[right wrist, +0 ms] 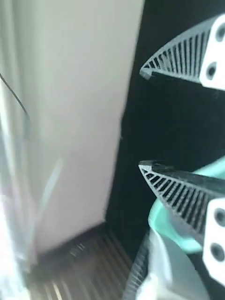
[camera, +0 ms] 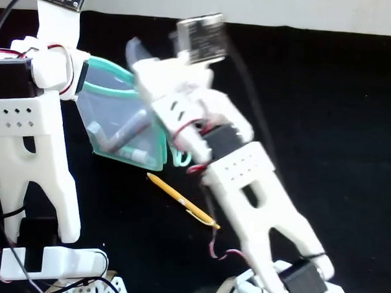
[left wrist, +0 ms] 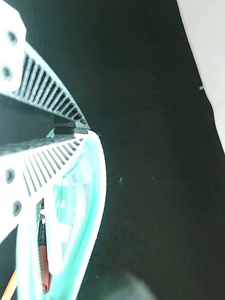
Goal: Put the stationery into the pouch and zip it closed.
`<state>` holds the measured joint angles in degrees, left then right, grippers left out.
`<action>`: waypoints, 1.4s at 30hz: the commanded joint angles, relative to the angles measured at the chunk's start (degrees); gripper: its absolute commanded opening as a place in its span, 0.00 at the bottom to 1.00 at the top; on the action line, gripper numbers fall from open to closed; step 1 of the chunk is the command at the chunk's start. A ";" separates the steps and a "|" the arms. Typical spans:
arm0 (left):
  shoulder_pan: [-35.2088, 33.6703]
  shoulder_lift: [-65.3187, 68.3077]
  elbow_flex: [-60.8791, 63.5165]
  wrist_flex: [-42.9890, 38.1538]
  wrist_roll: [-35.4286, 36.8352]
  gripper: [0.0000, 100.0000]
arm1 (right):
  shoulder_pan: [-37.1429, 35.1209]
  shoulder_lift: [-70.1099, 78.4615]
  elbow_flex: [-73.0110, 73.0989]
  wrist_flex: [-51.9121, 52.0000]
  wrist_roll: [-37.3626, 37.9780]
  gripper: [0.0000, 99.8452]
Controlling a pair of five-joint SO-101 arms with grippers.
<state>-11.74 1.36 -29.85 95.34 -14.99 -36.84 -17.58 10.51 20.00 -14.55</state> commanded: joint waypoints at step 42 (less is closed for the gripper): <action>-6.02 0.48 -0.48 -0.62 6.33 0.01 | -7.34 -21.32 63.78 5.41 32.62 0.27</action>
<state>-17.63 1.36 -30.37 94.29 -9.27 -43.60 -39.03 71.34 33.01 14.55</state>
